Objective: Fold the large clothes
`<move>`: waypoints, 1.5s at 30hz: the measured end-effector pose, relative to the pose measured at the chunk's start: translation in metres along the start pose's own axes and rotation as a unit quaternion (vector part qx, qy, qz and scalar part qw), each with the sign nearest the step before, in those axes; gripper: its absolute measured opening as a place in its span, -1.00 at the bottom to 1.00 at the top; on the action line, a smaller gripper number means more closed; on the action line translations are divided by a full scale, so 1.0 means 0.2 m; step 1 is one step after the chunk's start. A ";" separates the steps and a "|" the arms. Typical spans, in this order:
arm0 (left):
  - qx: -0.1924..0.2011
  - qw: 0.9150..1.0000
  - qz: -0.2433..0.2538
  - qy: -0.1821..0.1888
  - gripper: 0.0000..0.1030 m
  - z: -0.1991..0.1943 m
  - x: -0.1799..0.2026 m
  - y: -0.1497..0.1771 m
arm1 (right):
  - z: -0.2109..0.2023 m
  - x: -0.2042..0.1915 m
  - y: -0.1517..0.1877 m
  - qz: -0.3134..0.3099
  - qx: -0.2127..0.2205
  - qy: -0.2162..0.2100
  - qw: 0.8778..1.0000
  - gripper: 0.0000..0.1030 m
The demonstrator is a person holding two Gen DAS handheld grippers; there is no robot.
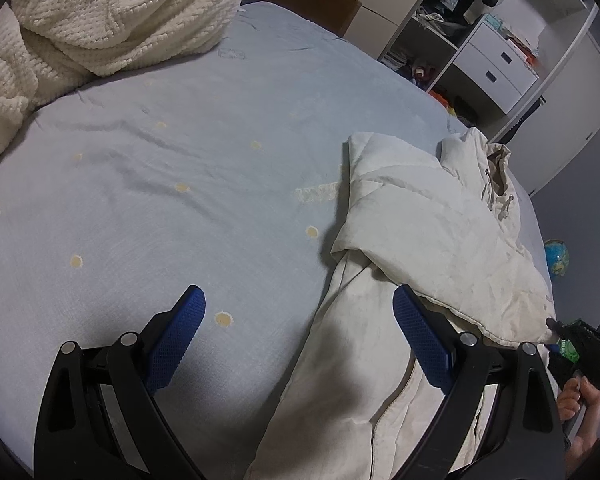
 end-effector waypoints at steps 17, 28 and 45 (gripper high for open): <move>0.007 0.999 0.035 0.029 0.77 -0.01 0.08 -0.02 | -0.03 0.10 -0.11 -0.062 -0.010 0.068 0.996 -0.14; 0.036 0.989 0.133 0.048 0.77 -0.05 0.32 -0.03 | -0.30 0.12 -0.29 -0.099 0.040 0.073 0.992 0.03; 0.025 0.972 0.199 0.126 0.77 0.36 0.69 -0.13 | 0.19 -0.35 -0.74 -0.164 -0.049 0.021 0.985 0.33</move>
Point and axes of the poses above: each gripper's, at about its wrist camera, not at the fingertips, and z roughly the way its jaws point, x to its right, y to its underside, the point moved 9 cm from there along z, roughly the way its jaws point, and after that the axes turned 3 degrees about z, right-handed, at the moved point
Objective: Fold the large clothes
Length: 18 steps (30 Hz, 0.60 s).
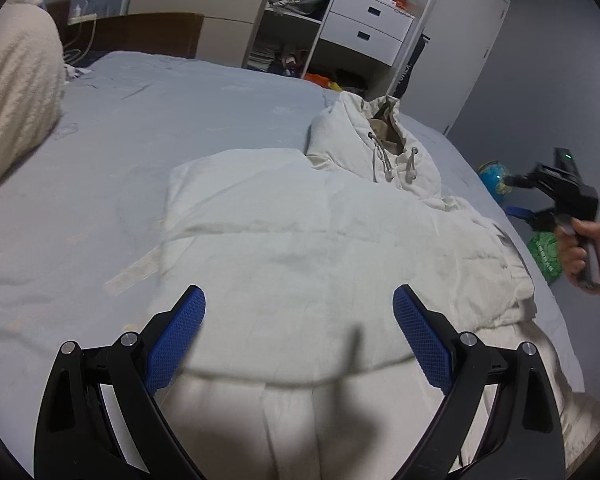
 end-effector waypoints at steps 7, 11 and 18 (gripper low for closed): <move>-0.015 1.000 0.010 0.002 0.85 0.14 -0.02 0.05 | 0.41 -0.09 -0.35 0.017 -0.028 -0.045 0.998 0.45; -0.020 1.000 0.019 0.000 0.87 0.20 -0.02 0.09 | 0.65 -0.15 -0.53 0.020 -0.037 -0.055 0.998 0.45; -0.020 1.000 0.024 0.002 0.87 0.24 -0.02 0.11 | 1.00 -0.23 -0.78 0.026 -0.045 -0.088 0.995 0.45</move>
Point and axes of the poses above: each gripper's, at about its wrist camera, not at the fingertips, and z roughly the way its jaws point, x to its right, y to its underside, the point moved 9 cm from there along z, roughly the way its jaws point, and after that the axes turned 3 degrees about z, right-handed, at the moved point
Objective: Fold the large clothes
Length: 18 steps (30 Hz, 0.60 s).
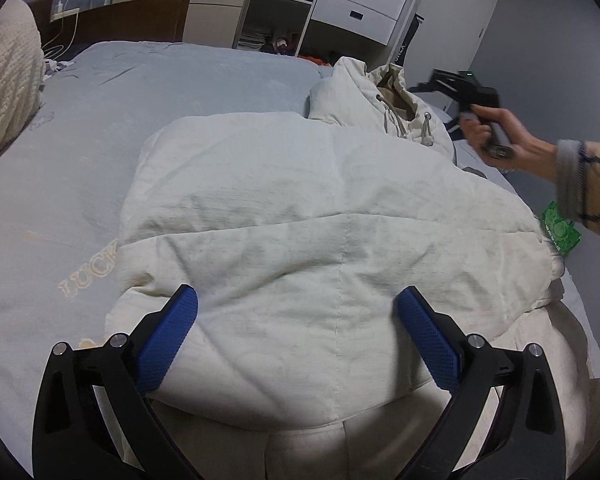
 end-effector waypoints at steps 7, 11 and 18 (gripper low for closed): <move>0.003 1.000 -0.008 0.014 0.87 0.00 -0.01 0.01 | 0.24 0.03 -0.11 -0.017 -0.007 0.012 1.000 0.12; 0.003 1.000 -0.011 0.018 0.88 0.00 -0.01 0.02 | 0.34 0.02 -0.11 -0.045 -0.013 0.038 0.998 -0.24; 0.001 1.000 -0.010 0.017 0.89 0.00 0.00 0.02 | 0.20 -0.22 -0.07 -0.117 0.026 0.050 0.991 -0.68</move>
Point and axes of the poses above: each gripper's, at about its wrist camera, not at the fingertips, and z roughly the way its jaws point, x to its right, y to its underside, the point moved 9 cm from there along z, roughly the way its jaws point, and after that the axes turned 3 degrees about z, right-handed, at the moved point
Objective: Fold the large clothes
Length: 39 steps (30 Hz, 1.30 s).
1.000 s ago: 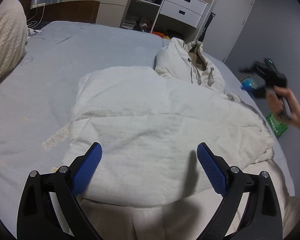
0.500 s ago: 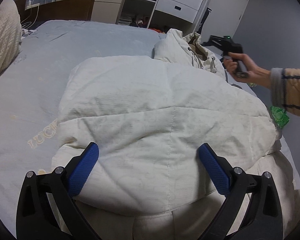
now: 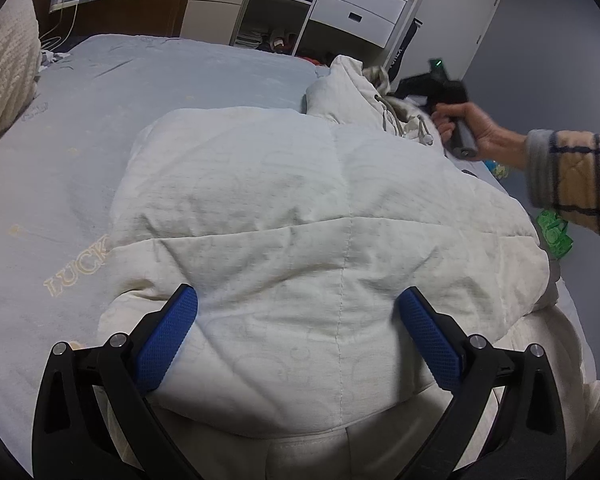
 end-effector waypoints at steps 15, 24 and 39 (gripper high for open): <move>0.015 1.000 -0.025 -0.007 0.87 -0.08 0.01 -0.04 | -0.86 -0.67 0.37 -0.133 0.068 0.012 0.989 -0.71; 0.043 0.998 -0.050 -0.017 0.87 -0.38 0.01 -0.04 | -1.15 -0.75 0.96 -0.170 0.069 -0.007 0.983 -0.72; 0.043 0.999 -0.004 -0.029 0.87 -0.67 0.23 0.09 | -1.25 -0.44 1.68 -0.211 0.059 0.039 0.975 -0.72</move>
Point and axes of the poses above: each gripper's, at about its wrist camera, not at the fingertips, and z roughly the way its jaws point, x to its right, y to its underside, the point moved 9 cm from there along z, roughly the way its jaws point, and after that the axes turned 3 degrees about z, right-handed, at the moved point
